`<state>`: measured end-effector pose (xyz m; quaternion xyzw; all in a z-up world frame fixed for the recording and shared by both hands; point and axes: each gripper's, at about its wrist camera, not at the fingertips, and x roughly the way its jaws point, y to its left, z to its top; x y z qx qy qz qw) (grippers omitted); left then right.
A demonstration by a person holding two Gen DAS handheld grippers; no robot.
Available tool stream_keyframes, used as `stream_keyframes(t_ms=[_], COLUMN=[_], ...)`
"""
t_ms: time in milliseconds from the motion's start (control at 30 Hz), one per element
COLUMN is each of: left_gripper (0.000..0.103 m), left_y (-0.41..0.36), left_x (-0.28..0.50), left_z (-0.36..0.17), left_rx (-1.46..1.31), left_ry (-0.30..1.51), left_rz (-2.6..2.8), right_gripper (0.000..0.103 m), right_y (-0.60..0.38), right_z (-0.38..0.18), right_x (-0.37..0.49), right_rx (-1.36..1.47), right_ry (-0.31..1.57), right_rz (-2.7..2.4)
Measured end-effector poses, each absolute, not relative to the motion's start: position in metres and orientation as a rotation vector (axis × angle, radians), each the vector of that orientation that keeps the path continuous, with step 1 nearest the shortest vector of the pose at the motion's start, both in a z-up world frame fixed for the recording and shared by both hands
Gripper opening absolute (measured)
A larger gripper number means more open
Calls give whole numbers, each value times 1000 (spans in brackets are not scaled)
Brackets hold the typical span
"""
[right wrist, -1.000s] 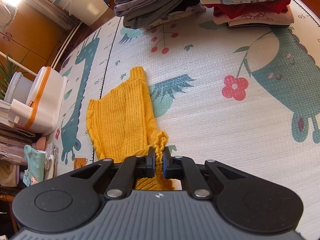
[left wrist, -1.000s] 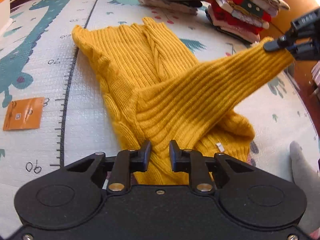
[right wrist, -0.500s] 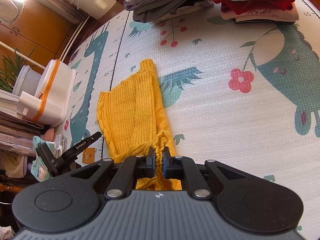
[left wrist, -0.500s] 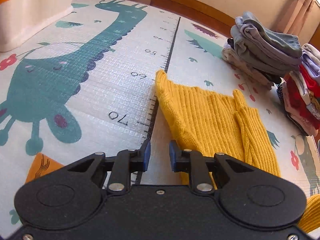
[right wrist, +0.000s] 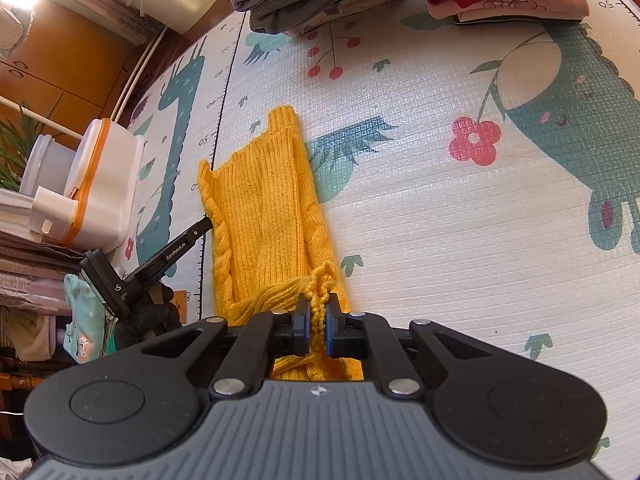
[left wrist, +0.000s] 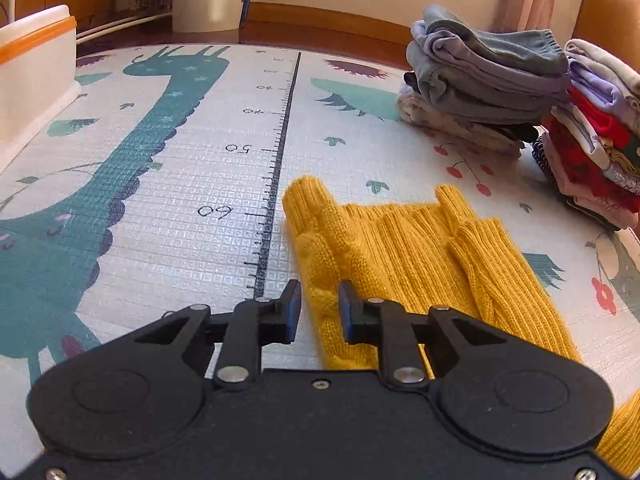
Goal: Fold clothes
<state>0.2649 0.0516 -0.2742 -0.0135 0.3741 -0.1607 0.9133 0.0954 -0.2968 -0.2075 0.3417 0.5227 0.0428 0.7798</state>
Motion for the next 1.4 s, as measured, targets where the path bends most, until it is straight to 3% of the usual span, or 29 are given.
stream_keyframes(t_ms=[233,433,600,800,933,1233,1400], left_gripper=[20,20,20,20,20,20,20], left_y=[34,29,16,44,15,78,67], left_x=[290,298,317,319,318,278,274], left_z=[-281,-270,-276,-264,-282,-258,-257], left_rx=[42,27,106,-130,85,-153,-171], left_ry=[818,740,837,754,814,722,743], left_rz=[-323,-353,-395,-365,-373,-327,-359], right_gripper=[9,9,9,9,9,9,9], right_y=[-293,-293,-287,-284,-281,-281,-277], right_z=[-211,-212,-212,-204,-204,-200,-197], right_x=[96,97,99,103,104,109,107], right_rx=[730,735,738,746,746,755,750], right_ry=[1146,1151,1155,1131,1134,1112,1111], right_rz=[102,100,117,135,140,141,160])
